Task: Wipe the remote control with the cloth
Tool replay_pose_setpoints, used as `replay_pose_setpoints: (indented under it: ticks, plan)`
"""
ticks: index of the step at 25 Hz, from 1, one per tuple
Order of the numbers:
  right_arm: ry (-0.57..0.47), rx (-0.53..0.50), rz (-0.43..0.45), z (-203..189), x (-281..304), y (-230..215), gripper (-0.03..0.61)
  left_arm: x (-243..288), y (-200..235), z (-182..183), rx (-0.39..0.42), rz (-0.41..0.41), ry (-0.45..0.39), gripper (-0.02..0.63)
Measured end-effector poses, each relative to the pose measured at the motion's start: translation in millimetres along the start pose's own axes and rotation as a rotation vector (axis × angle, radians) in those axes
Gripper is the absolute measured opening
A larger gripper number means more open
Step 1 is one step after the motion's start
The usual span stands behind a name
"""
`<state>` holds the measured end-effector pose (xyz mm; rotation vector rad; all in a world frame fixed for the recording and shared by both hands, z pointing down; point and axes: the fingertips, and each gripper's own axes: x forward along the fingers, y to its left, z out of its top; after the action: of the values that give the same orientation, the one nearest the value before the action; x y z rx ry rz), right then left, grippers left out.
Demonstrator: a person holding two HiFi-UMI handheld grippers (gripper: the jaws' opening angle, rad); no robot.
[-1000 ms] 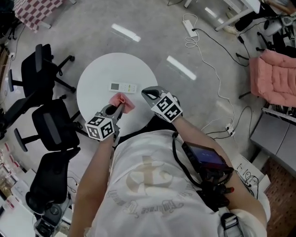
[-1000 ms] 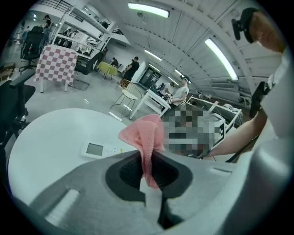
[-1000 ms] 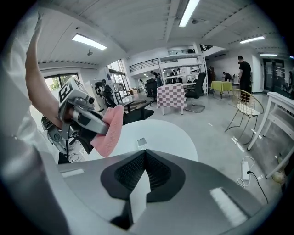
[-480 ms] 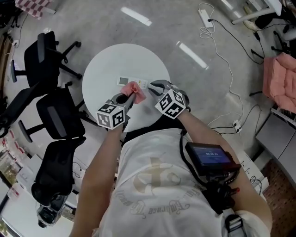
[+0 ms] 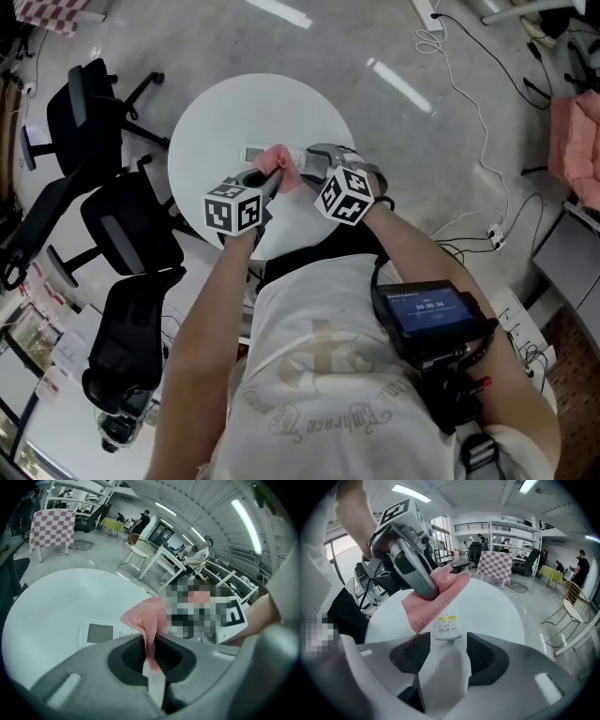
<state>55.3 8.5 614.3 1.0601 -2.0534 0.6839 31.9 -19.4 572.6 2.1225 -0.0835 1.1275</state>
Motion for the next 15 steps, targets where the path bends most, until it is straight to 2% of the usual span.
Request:
replay_pose_setpoints:
  ticks: [5,9,15]
  plan:
    - [0.0,-0.036,0.01,0,4,4,0.264,10,-6,7,-0.017,-0.018,0.036,0.021]
    - [0.002,-0.08,0.005,0,4,6,0.219,20,-9,9,-0.022,-0.022,0.082,0.021]
    - [-0.007,-0.089,-0.001,2,2,7,0.21,33,-11,9,0.0,-0.022,0.137,0.021]
